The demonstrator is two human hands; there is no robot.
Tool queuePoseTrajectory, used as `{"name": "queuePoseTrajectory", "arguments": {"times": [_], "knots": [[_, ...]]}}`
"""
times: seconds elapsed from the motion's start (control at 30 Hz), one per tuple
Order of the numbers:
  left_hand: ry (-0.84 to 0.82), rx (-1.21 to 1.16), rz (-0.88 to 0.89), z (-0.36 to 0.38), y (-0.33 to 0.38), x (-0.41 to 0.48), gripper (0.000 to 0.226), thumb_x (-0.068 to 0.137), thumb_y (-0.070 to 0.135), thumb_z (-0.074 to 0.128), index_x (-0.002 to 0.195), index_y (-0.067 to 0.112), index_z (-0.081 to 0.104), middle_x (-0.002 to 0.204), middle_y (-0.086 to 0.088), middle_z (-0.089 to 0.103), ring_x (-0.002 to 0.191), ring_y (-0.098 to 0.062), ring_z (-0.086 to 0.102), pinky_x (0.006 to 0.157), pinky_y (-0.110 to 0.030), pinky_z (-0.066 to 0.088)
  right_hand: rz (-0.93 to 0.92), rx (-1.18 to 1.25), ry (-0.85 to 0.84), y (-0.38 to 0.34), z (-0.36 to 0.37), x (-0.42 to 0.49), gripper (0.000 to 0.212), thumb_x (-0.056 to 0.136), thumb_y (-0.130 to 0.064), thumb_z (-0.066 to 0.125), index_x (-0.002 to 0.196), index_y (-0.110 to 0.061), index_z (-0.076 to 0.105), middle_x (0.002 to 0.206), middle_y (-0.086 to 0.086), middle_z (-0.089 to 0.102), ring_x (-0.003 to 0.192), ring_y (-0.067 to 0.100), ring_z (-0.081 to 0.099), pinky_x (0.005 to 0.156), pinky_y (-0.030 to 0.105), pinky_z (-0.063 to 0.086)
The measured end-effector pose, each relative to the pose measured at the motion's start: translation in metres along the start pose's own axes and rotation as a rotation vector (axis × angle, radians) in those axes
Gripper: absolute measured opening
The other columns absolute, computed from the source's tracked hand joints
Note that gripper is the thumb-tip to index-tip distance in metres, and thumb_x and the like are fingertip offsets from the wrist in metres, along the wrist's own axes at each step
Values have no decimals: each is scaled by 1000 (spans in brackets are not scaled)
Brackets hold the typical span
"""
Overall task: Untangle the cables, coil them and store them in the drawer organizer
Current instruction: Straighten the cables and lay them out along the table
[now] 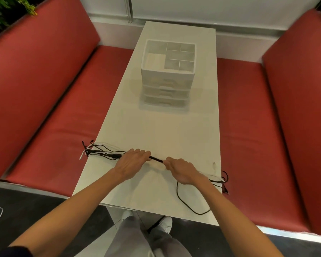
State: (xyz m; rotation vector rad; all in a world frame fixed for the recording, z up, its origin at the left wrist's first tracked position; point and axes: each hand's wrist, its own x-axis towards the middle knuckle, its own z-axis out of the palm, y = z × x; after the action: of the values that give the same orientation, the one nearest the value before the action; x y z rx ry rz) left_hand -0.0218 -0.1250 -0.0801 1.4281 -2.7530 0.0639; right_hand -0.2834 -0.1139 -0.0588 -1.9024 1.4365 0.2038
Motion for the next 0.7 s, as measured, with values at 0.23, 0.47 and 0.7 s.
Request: {"name": "queuePoseTrajectory", "arguments": {"times": [0.23, 0.47, 0.7], "knots": [[-94, -43, -66, 28, 18, -4, 9, 108, 30, 53, 108, 21, 54, 92, 0, 63, 82, -26, 63, 67, -38, 43, -49, -372, 194, -6, 9, -6, 39, 118, -43, 23, 128, -16, 51, 109, 14, 70, 80, 39, 57, 68, 41, 38], [-326, -346, 42, -7, 37, 19, 49, 110, 46, 47, 146, 13, 47, 139, -6, 58, 129, -27, 54, 111, -40, 44, -231, -427, 268, 2, 13, -21, 34, 119, -40, 29, 132, -16, 49, 104, 8, 64, 83, 39, 67, 60, 42, 37], [-394, -267, 103, -37, 48, 36, 23, 115, 44, 25, 108, 24, 33, 106, 0, 63, 75, -30, 52, 62, -41, 41, -101, 126, 200, 13, -7, -33, 43, 113, -62, 29, 99, -27, 50, 84, -3, 66, 73, 26, 61, 69, 45, 51]]}}
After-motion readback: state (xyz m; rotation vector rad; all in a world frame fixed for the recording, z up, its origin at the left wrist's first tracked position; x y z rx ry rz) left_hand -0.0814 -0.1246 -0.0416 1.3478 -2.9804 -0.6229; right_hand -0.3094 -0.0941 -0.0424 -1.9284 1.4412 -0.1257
